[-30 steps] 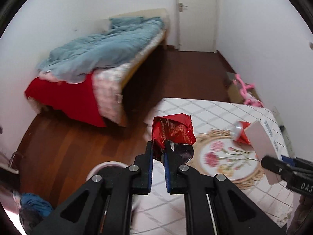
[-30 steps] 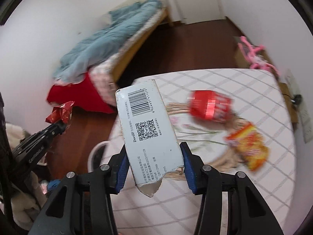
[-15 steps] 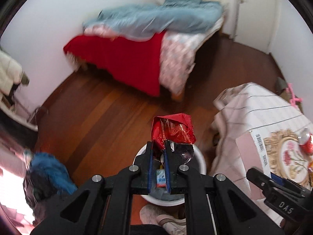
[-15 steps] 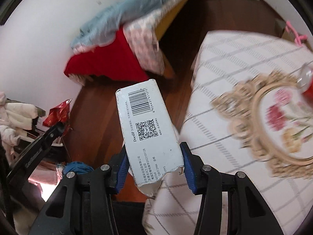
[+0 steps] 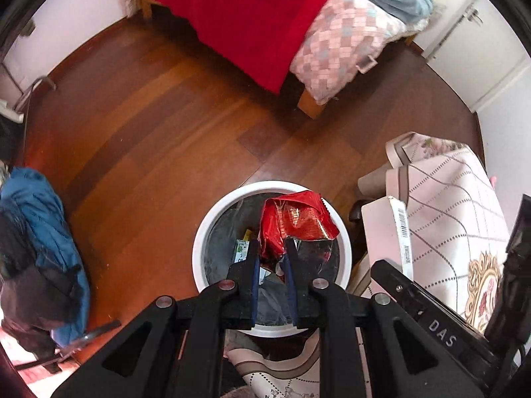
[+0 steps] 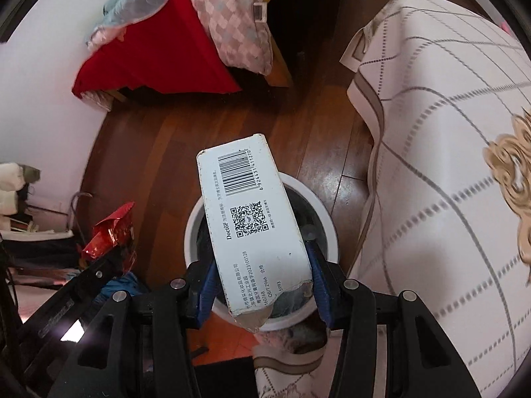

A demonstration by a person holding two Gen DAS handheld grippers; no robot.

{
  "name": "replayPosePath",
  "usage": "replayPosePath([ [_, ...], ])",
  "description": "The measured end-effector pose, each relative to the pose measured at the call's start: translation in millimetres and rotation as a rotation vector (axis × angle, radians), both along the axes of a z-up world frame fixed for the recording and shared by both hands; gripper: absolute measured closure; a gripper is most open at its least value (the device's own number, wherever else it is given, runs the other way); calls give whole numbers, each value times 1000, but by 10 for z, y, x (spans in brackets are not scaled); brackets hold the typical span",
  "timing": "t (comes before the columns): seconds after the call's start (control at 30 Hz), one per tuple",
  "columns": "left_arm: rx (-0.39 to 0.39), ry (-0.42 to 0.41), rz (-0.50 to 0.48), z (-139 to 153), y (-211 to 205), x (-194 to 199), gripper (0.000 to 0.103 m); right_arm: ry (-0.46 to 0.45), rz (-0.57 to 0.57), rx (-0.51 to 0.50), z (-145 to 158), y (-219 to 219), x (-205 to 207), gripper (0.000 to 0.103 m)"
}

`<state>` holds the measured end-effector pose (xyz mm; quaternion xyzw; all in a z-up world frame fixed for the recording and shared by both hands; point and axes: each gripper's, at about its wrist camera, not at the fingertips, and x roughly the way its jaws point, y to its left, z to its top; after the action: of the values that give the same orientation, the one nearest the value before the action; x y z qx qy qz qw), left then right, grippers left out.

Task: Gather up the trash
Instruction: 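Carry both items over the white bin and release them, then move both tools back over the table toward the can and snack bag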

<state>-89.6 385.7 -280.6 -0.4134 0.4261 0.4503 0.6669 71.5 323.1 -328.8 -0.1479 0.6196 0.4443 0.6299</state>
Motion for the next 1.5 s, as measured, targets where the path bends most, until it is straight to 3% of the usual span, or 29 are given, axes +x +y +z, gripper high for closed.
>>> replayPosePath([
  [0.03,-5,5,9,-7,18,-27,78,3,3,-15,-39,57,-7,47],
  [0.1,0,5,30,4,55,-110,52,5,27,-36,-69,152,7,39],
  [0.13,3,10,40,13,60,-147,47,-5,33,-49,-65,176,16,29],
  [0.17,4,14,47,16,73,-178,42,-12,42,-58,-65,201,25,25],
  [0.27,-4,22,55,22,88,-261,42,-50,72,-84,-12,219,24,20],
  [0.3,-2,43,50,29,85,-274,37,-56,81,-98,-5,200,17,13],
  [0.33,1,55,48,31,79,-290,29,-61,97,-115,5,183,4,7],
  [0.37,5,65,47,38,70,-307,8,-68,110,-123,36,147,-2,5],
  [0.4,16,76,43,57,51,-326,1,-89,131,-140,60,123,-20,3],
  [0.53,26,108,12,87,-43,-352,1,-159,177,-191,188,-39,-45,3],
  [0.9,95,149,-47,318,-341,-315,1,-178,192,-175,425,-285,-79,0],
  [1.3,226,133,-73,877,-690,-384,1,-203,187,-49,997,-602,-196,0],
  [1.5,324,119,-78,1296,-942,-371,1,-182,147,95,1460,-919,-190,0],
])
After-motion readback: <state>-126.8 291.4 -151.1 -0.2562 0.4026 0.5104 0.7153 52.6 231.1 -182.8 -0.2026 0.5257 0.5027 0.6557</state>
